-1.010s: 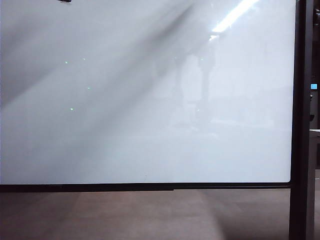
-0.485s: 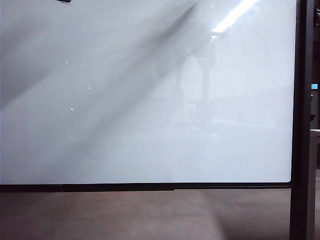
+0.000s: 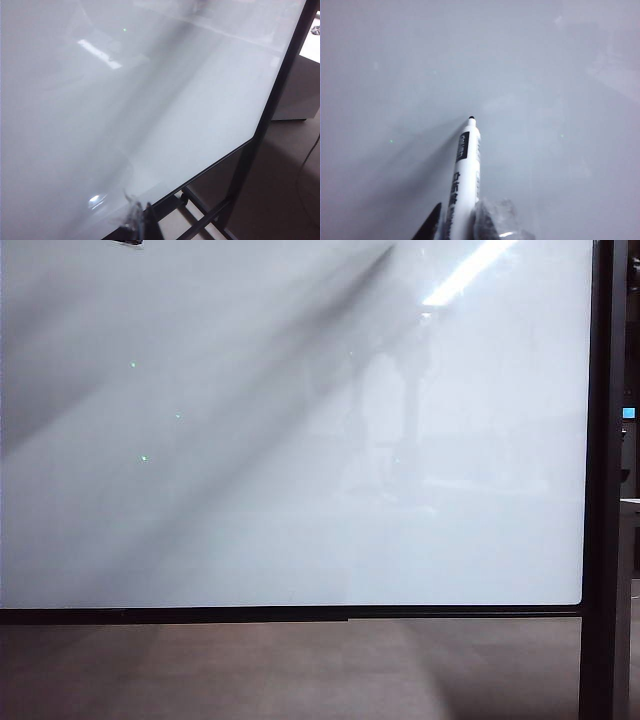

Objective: Reach to the right to find the marker pen, pick it up, and write the number 2 on the whiteboard.

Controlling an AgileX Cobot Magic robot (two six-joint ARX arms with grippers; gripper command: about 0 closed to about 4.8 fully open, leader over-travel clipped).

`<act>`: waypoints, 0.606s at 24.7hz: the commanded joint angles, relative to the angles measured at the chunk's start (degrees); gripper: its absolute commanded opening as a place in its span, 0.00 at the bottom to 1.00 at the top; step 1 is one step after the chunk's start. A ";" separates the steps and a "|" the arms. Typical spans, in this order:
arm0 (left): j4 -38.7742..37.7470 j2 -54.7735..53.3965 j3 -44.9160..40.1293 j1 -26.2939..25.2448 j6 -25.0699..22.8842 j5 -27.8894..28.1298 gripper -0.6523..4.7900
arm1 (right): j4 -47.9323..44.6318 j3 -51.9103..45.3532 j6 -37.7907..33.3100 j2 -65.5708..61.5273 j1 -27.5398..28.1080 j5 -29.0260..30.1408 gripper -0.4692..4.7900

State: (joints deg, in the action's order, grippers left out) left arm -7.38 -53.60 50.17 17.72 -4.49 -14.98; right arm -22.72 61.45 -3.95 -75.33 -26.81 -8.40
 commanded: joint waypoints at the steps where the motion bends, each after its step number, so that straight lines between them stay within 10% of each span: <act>1: 0.57 0.15 0.44 0.02 -0.22 -0.31 0.11 | -1.16 0.22 1.16 0.11 -0.09 -0.70 0.09; 15: 0.57 0.15 0.44 0.02 -0.22 -0.31 0.11 | -2.01 0.22 1.22 -0.46 -0.07 -0.74 0.09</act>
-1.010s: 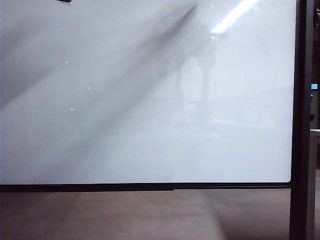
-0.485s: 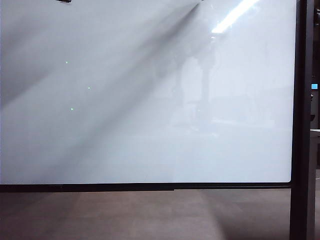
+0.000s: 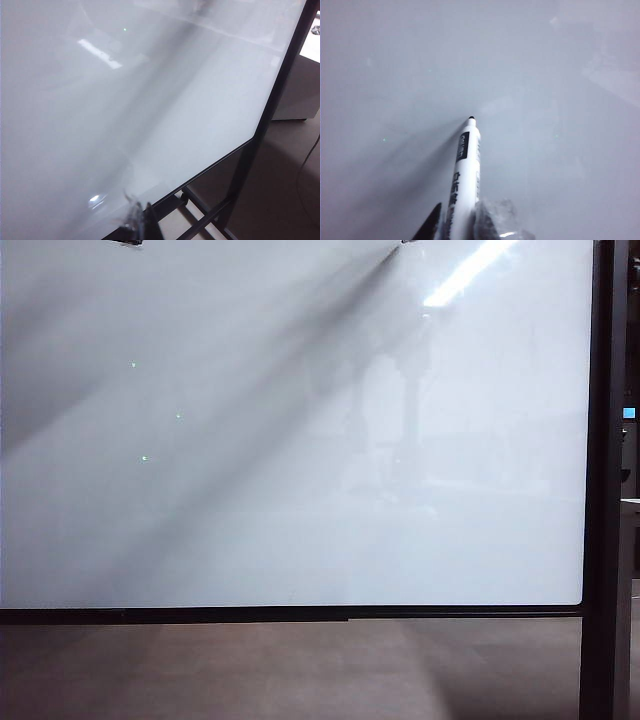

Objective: Reach to the right to find the marker pen, pick it up, and write the number 2 on the whiteboard.

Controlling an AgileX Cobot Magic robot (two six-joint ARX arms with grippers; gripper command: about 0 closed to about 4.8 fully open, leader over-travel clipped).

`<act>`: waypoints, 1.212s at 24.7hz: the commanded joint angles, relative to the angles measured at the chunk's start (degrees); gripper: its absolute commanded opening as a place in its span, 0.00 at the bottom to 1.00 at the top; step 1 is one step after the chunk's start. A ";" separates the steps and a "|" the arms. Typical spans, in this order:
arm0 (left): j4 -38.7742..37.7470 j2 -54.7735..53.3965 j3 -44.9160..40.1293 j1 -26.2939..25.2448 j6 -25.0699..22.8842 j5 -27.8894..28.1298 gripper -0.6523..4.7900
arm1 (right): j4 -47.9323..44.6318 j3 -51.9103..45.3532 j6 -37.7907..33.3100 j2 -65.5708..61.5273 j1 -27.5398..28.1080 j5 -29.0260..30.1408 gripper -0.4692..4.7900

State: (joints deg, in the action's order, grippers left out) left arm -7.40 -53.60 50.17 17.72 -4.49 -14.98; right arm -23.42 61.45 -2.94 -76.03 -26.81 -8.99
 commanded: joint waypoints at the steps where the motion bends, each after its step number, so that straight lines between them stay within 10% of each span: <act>1: 0.59 0.15 0.44 0.02 -0.22 -0.31 0.11 | -1.31 0.22 0.24 0.24 -0.07 -0.15 0.09; 30: 0.57 0.15 0.44 0.02 -0.20 -0.33 0.11 | -2.19 0.22 1.95 0.24 -0.07 -2.89 0.09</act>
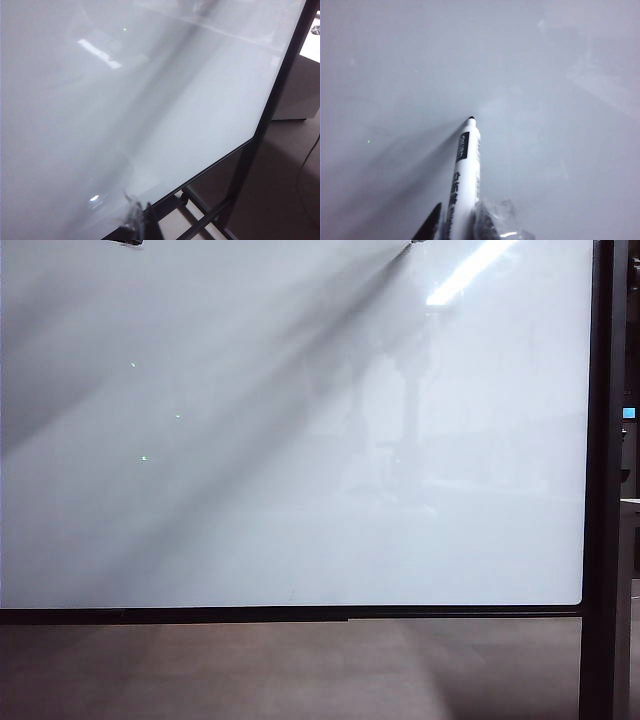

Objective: Reach to the right to find the marker pen, pick it up, and write the number 2 on the whiteboard.

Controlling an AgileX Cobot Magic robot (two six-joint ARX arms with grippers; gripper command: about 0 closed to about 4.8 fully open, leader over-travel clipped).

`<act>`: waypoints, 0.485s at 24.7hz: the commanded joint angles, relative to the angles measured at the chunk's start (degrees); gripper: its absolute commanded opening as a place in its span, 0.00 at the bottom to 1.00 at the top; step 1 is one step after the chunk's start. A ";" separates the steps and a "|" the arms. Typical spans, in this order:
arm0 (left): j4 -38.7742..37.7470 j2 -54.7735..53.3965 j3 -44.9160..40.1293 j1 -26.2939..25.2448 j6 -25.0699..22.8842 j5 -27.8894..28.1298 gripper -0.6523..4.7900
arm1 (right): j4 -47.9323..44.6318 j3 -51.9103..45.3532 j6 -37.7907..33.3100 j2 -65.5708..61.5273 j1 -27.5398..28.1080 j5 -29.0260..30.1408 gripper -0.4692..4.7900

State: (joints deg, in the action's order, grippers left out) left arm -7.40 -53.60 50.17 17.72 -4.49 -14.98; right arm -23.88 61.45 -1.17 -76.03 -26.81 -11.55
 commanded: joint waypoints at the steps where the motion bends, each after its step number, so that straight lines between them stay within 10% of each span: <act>1: 0.59 0.15 0.44 0.02 -0.20 -0.33 0.11 | -1.73 0.22 0.17 0.24 -0.07 -0.35 0.09; 12: 0.42 0.15 0.44 0.02 -0.20 -0.33 0.11 | -1.73 0.22 0.15 0.24 -0.07 1.38 0.09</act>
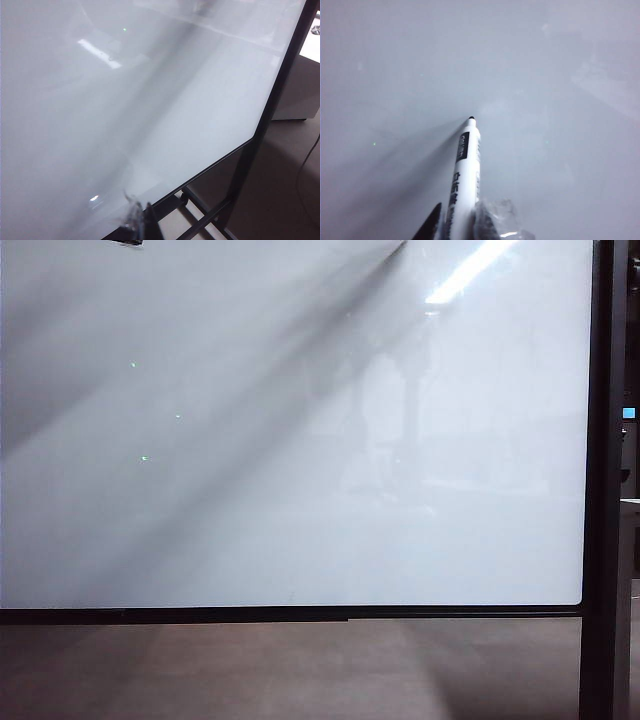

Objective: Reach to the right to find the marker pen, pick it up, and write the number 2 on the whiteboard.

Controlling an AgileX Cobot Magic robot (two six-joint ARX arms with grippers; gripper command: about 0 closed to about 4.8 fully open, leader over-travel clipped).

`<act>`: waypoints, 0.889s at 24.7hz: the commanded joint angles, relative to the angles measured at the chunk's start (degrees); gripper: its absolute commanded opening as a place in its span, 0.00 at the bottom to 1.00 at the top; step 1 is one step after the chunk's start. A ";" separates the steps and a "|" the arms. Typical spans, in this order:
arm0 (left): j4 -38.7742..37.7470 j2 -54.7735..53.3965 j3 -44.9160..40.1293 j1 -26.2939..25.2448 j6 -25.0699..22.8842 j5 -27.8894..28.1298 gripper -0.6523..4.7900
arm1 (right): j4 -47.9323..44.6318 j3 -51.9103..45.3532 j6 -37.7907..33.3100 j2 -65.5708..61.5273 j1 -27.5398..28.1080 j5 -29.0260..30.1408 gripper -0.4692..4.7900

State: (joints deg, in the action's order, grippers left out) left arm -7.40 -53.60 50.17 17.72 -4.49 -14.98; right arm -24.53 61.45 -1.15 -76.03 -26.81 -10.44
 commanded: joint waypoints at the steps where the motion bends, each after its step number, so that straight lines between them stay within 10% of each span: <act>1: 0.33 0.15 0.44 0.02 -0.20 -0.33 0.11 | -1.07 0.22 0.13 0.24 -0.07 0.26 0.09; 22: -0.24 0.15 0.44 0.02 -0.22 -0.31 0.11 | -3.21 0.22 0.13 -1.16 -0.04 1.49 0.09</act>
State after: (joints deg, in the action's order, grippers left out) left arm -8.01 -53.60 50.17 17.72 -4.49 -14.98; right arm -26.28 61.43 -1.04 -77.21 -26.81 -8.99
